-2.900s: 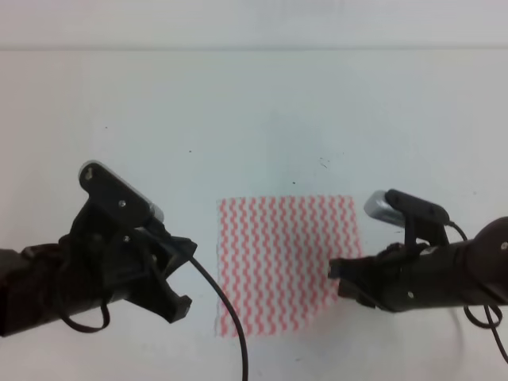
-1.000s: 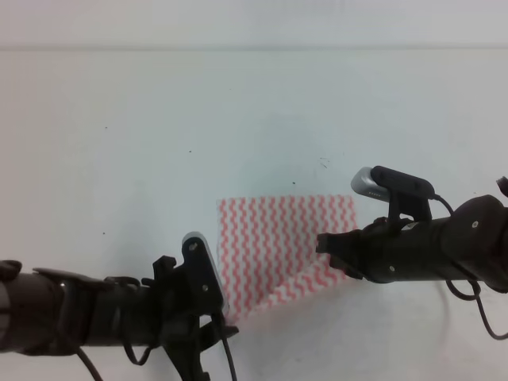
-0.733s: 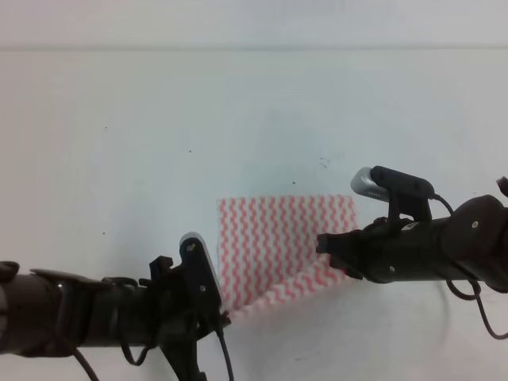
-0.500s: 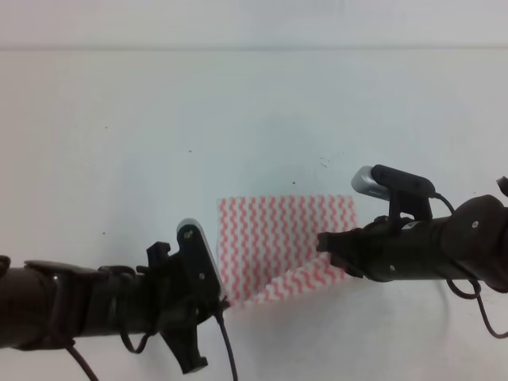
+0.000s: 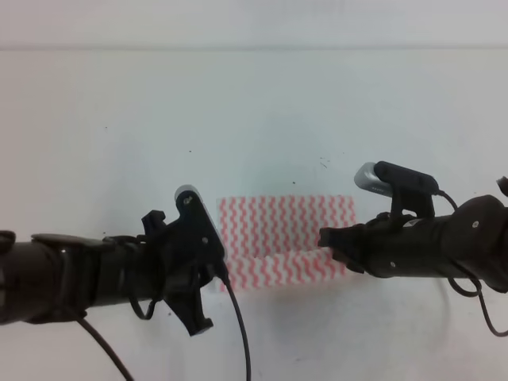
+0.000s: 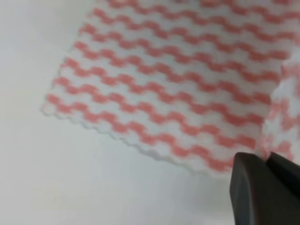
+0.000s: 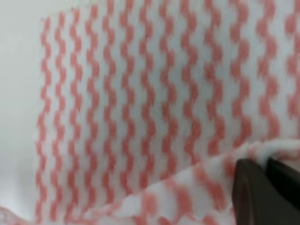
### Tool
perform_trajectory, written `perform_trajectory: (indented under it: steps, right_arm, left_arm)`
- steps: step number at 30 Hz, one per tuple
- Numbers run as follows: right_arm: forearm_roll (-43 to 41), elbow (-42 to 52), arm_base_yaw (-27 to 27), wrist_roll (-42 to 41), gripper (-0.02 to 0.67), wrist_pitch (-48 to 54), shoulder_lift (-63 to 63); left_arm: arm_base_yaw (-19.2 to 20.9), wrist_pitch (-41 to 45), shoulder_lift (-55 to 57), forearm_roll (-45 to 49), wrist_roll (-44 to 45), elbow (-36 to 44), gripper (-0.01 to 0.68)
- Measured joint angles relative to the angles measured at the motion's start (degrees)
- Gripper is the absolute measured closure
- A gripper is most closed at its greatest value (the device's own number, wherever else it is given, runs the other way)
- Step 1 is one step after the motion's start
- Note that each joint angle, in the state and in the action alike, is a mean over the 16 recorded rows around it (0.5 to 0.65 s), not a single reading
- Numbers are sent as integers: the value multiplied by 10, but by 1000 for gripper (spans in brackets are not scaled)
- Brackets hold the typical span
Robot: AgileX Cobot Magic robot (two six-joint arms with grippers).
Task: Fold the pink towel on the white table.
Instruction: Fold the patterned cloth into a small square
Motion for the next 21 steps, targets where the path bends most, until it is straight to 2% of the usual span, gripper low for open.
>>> perform_trajectory:
  steps: [21]
  right_arm:
    - [0,-32,-8,0,665,-16,10]
  left_arm:
    - [0,-51,53,-9,-29,-75,675]
